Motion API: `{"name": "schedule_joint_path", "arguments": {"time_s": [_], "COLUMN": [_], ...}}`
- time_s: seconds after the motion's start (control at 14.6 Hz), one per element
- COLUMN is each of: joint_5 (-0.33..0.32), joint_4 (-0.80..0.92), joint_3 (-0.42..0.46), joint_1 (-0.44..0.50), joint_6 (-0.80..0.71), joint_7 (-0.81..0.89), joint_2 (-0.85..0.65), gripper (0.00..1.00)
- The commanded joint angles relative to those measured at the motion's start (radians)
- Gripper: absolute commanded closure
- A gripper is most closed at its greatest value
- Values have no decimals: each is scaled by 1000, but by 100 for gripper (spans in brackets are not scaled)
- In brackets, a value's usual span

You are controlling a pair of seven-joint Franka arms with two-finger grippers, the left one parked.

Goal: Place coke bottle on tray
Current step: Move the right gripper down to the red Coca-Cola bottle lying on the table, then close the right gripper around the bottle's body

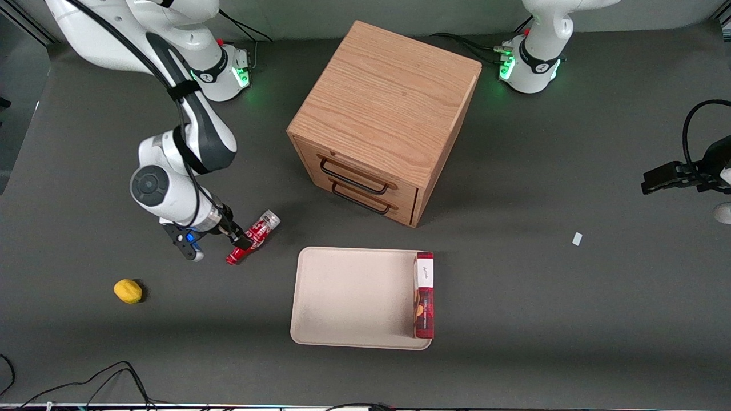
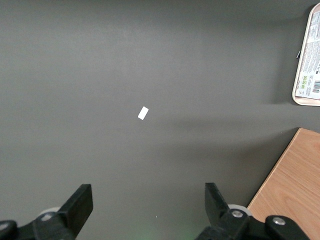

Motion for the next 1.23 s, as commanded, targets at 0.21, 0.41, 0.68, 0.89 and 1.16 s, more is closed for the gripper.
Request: {"name": "schedule_joint_path", "arguments": {"time_s": [0.21,0.41,0.68,0.89,1.16], "joint_5": [9,6,-16,-25,-39], "joint_4": [-7,-7,-12,-19,-25], "joint_3": [0,0,-1,-1,-1], "joint_1": [4,4,1,-1,-4], "joint_6": [100,108,122,140,163], "joint_7": [35,35,32,32,30], "joint_2": [111,139,154,160,165], "gripper": [0,0,0,0,19]}}
